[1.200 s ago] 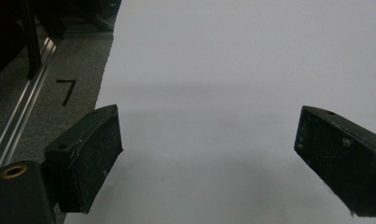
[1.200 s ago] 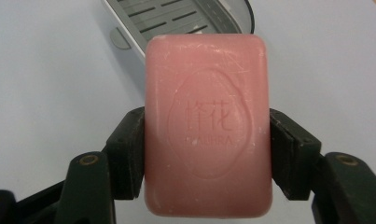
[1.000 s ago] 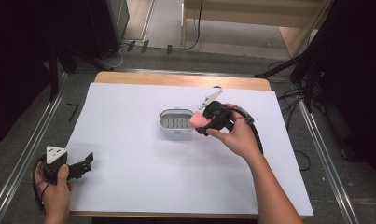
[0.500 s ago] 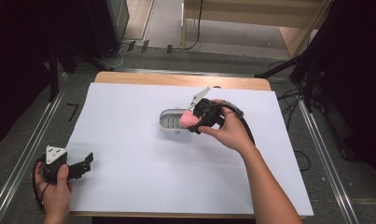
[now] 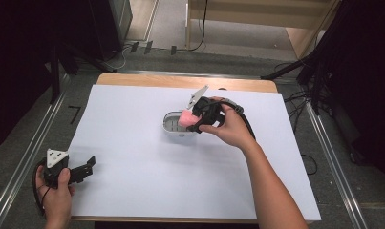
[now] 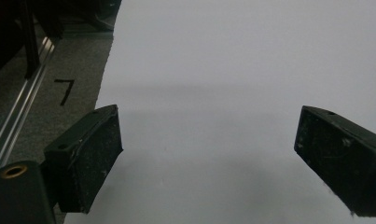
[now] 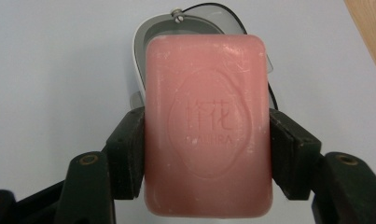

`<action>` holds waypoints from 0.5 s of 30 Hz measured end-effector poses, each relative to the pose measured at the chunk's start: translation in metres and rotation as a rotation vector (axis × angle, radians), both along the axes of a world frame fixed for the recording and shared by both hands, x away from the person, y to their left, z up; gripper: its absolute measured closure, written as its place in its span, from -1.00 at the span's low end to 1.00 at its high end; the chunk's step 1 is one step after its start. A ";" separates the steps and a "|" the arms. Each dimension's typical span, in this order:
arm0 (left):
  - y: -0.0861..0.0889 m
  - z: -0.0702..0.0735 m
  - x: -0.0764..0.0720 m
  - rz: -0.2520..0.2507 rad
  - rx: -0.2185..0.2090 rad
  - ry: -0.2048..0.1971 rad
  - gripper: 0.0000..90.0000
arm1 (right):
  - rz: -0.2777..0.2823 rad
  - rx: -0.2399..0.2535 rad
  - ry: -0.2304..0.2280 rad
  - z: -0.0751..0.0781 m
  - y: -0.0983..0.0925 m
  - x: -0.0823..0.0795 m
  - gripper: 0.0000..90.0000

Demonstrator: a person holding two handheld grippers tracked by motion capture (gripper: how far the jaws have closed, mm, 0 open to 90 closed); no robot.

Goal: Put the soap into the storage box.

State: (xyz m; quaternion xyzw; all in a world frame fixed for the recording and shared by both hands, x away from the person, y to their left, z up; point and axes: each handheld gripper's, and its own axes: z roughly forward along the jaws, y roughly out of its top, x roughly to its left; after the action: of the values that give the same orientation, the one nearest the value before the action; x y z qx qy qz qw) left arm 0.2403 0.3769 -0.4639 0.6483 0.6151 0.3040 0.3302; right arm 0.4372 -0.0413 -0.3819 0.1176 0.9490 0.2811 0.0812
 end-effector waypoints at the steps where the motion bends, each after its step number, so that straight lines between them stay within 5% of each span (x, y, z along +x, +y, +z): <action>1: 0.000 0.000 0.000 0.000 0.000 0.000 -0.82 | 0.016 0.007 -0.001 0.000 0.001 0.001 -0.14; 15: 0.000 0.000 0.000 0.000 -0.002 0.001 -0.82 | 0.103 0.002 -0.034 -0.006 0.018 0.013 -0.14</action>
State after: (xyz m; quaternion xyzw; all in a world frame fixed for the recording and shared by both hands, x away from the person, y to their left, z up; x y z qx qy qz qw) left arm 0.2404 0.3772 -0.4639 0.6481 0.6155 0.3033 0.3305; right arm 0.4503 -0.0233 -0.3881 0.0637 0.9520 0.2877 0.0826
